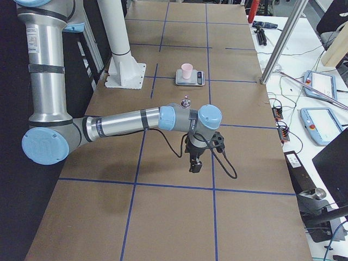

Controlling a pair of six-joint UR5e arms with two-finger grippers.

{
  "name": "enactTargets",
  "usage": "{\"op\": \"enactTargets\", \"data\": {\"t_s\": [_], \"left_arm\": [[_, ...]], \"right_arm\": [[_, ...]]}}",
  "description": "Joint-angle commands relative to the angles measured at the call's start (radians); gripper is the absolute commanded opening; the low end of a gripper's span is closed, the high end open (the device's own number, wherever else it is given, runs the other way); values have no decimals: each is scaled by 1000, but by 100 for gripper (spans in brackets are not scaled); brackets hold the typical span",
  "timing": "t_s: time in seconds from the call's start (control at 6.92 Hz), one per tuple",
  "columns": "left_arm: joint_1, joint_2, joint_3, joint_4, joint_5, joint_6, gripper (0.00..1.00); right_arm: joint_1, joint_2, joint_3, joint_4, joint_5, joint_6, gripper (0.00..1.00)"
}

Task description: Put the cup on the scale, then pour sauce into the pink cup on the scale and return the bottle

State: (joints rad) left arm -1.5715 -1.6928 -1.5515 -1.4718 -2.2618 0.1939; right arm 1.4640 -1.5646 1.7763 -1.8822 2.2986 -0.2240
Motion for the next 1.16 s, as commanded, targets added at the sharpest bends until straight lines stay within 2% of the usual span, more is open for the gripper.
{"op": "enactTargets", "data": {"t_s": [0.0, 1.01], "left_arm": [[1, -5, 1, 1, 7, -1, 100], [1, 5, -2, 2, 11, -1, 100]], "right_arm": [[-1, 0, 0, 0, 2, -2, 100], [-1, 1, 6, 0, -4, -3, 100]]}}
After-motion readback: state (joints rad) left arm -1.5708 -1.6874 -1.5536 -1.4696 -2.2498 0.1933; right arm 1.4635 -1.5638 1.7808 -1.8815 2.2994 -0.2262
